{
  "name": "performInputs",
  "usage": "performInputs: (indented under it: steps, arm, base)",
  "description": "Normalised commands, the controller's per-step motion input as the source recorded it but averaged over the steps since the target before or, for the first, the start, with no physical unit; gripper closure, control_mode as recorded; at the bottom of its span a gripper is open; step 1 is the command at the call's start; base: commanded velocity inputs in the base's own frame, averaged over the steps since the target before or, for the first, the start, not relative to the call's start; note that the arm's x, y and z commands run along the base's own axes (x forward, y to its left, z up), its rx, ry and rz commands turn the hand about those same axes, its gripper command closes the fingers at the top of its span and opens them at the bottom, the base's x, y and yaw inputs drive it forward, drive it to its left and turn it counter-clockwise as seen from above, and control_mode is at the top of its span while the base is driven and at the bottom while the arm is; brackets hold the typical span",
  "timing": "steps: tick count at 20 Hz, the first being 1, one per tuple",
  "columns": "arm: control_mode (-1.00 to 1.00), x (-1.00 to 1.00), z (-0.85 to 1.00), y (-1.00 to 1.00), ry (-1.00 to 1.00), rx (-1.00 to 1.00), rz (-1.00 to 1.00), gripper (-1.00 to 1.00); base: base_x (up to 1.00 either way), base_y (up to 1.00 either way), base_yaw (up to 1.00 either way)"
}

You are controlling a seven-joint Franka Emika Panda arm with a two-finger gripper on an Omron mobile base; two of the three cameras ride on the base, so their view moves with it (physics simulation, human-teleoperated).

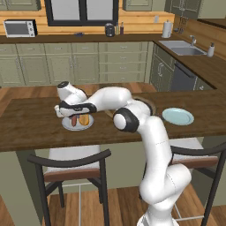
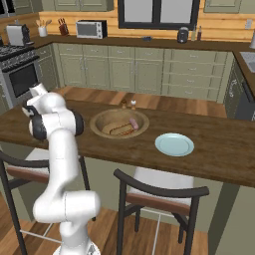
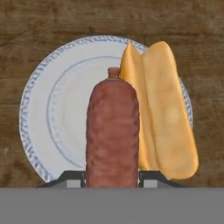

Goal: Place one bun and one sausage from the bowl on each plate.

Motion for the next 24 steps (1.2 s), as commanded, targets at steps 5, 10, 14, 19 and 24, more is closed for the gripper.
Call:
performInputs:
  steps: [5,10,14,19,24]
  arm:
    - [-1.0,0.06,0.0,-0.01,0.0,0.0,0.0,-1.0]
    - [-1.0,0.04,-0.18,-0.31,0.0,-0.02,0.0,-1.0]
    - [-1.0,-0.37,0.89,-0.88,-0.26,0.2,0.01,-1.0]
    - [-1.0,-0.99,0.85,-1.0,-0.15,0.01,0.01,-1.0]
    - [-1.0,-1.0,0.18,-1.0,-0.01,0.0,-0.04,-1.0]
  base:
    - [0.0,0.0,0.0]
    - [0.0,0.0,0.0]
    - [0.0,0.0,0.0]
    - [0.0,0.0,0.0]
    - [0.0,0.0,0.0]
